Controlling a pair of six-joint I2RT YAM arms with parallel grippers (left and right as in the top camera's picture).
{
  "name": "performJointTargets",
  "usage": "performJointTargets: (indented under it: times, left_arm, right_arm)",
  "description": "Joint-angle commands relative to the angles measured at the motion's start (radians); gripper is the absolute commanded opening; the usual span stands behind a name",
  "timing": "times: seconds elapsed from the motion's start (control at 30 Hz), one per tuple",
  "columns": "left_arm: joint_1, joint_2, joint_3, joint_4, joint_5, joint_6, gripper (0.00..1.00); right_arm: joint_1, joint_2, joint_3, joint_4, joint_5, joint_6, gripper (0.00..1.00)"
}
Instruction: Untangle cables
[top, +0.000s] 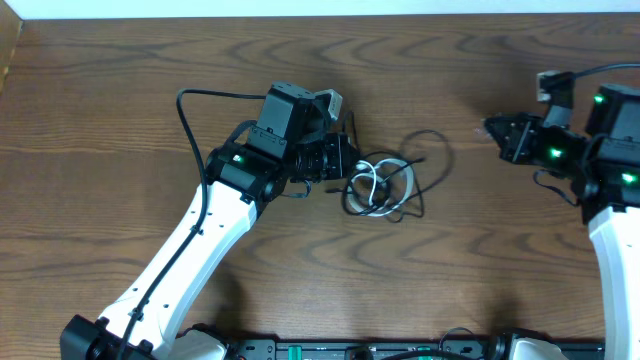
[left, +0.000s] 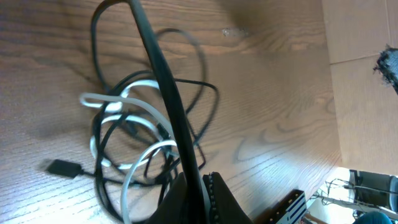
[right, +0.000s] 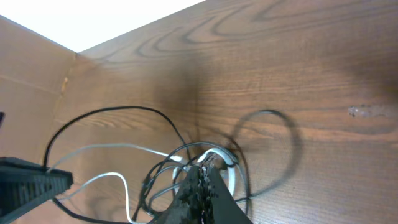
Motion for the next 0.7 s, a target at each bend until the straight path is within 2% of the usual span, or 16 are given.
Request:
performJointTargets:
  times: [0.0,0.23,0.3,0.5,0.57,0.67]
  left_arm:
    - [0.0,-0.002,0.012,0.0,-0.005,0.025,0.08]
    - [0.0,-0.002,0.012,-0.005,-0.019,0.024,0.08]
    - [0.0,-0.002,0.012,-0.004,-0.015,0.024,0.08]
    - [0.0,-0.002,0.012,0.014,0.072,0.02,0.08]
    - [0.0,-0.002,0.012,0.02,0.097,0.011,0.08]
    - [0.0,-0.002,0.012,0.032,0.132,-0.004,0.07]
  right_arm:
    - [-0.04,-0.013,0.002,-0.03,-0.094,-0.029,0.01]
    - [0.001,-0.008,0.002,-0.063,-0.095,-0.079,0.01]
    - [0.037,0.0,0.002,-0.063,-0.096,-0.109,0.05]
    - [0.204,0.074,0.002,-0.037,-0.096,-0.208,0.56]
    - [0.266,0.119,0.002,-0.008,-0.097,-0.225,0.63]
    - [0.336,0.19,0.002,0.048,-0.126,-0.247,0.65]
